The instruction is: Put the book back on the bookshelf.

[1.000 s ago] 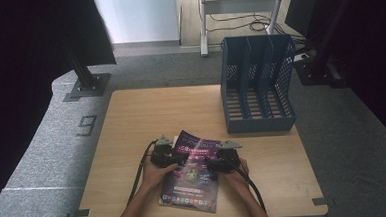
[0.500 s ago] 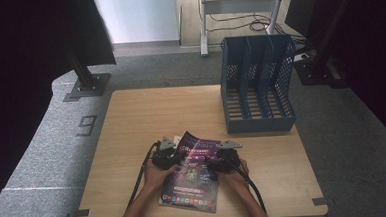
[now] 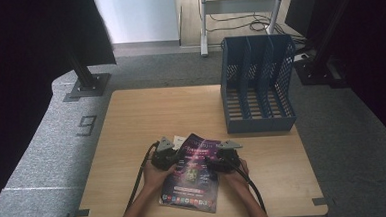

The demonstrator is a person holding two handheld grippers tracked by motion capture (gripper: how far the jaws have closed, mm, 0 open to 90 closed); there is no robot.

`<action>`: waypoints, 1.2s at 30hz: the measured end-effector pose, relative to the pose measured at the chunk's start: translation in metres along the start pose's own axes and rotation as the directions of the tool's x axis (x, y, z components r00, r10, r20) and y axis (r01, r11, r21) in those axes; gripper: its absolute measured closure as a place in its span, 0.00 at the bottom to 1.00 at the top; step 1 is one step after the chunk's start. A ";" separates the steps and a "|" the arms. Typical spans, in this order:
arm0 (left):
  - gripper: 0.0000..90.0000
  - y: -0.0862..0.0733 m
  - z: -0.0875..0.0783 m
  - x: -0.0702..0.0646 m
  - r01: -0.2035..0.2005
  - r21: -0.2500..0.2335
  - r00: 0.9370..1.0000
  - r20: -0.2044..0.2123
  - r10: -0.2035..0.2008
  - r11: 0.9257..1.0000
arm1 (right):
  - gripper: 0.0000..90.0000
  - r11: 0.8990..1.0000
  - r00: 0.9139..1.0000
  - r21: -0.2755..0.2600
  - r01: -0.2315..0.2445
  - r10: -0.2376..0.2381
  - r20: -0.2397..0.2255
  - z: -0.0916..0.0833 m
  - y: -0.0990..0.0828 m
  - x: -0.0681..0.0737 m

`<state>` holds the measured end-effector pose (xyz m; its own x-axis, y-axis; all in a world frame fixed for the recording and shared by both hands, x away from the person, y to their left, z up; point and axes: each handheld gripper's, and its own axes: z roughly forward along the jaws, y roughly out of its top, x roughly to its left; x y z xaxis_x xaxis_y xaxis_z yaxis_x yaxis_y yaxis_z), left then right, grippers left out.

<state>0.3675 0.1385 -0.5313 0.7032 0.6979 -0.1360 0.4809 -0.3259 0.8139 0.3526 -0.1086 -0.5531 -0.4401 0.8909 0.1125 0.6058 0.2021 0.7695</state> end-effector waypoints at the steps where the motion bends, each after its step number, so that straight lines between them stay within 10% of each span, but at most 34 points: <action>1: 0.97 0.001 -0.002 -0.001 -0.001 -0.018 1.000 0.010 0.001 1.000 | 0.28 1.000 1.000 0.000 0.002 -0.002 0.000 0.000 0.000 0.000; 36: 0.97 0.018 -0.032 -0.024 -0.089 -0.183 0.994 0.043 0.099 0.979 | 0.26 0.996 0.998 -0.082 0.015 -0.020 -0.060 -0.020 0.004 -0.002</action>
<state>0.3426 0.1364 -0.4948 0.7690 0.6343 -0.0791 0.3123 -0.2649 0.9123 0.3433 -0.1178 -0.5379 -0.4913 0.8605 0.1345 0.5423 0.1814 0.8204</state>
